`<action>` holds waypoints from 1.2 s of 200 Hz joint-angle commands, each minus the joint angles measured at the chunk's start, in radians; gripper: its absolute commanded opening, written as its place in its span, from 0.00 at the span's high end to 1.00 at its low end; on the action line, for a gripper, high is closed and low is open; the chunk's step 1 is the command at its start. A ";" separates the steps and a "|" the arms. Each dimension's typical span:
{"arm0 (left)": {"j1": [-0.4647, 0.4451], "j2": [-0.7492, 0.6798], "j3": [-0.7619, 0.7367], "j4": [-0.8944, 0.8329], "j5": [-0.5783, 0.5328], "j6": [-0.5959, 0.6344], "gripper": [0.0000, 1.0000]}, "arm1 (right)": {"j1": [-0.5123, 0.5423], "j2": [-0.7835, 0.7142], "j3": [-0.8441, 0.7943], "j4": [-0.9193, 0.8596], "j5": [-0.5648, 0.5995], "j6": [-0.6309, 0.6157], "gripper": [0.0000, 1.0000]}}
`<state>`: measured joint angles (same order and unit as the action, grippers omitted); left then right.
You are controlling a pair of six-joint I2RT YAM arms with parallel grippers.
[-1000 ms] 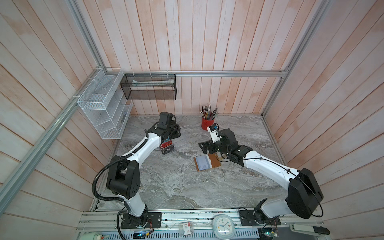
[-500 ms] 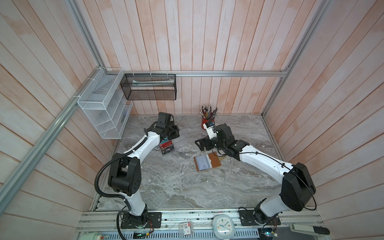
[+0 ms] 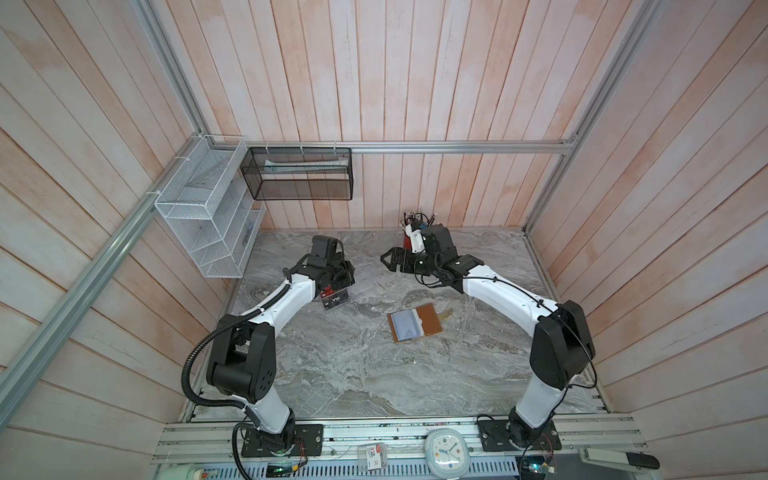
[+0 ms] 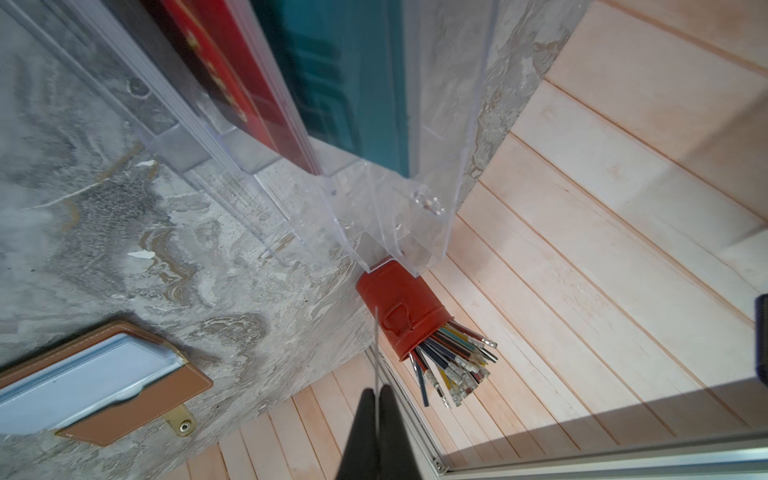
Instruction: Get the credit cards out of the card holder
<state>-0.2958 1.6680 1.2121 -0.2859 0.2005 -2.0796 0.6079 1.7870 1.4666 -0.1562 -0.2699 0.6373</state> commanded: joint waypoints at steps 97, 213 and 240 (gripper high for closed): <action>-0.062 -0.056 -0.143 0.267 -0.130 -0.665 1.00 | 0.108 0.126 0.014 0.208 0.004 0.594 0.34; -0.084 -0.097 -0.194 0.297 -0.196 -0.663 1.00 | 0.117 0.206 0.087 0.188 0.107 0.640 0.53; -0.096 -0.096 -0.199 0.309 -0.228 -0.663 1.00 | 0.116 0.217 0.100 0.184 0.115 0.641 0.56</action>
<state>-0.3790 1.5967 1.0252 -0.0063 0.0319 -2.0796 0.7250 1.9820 1.5299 0.0303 -0.1810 1.2747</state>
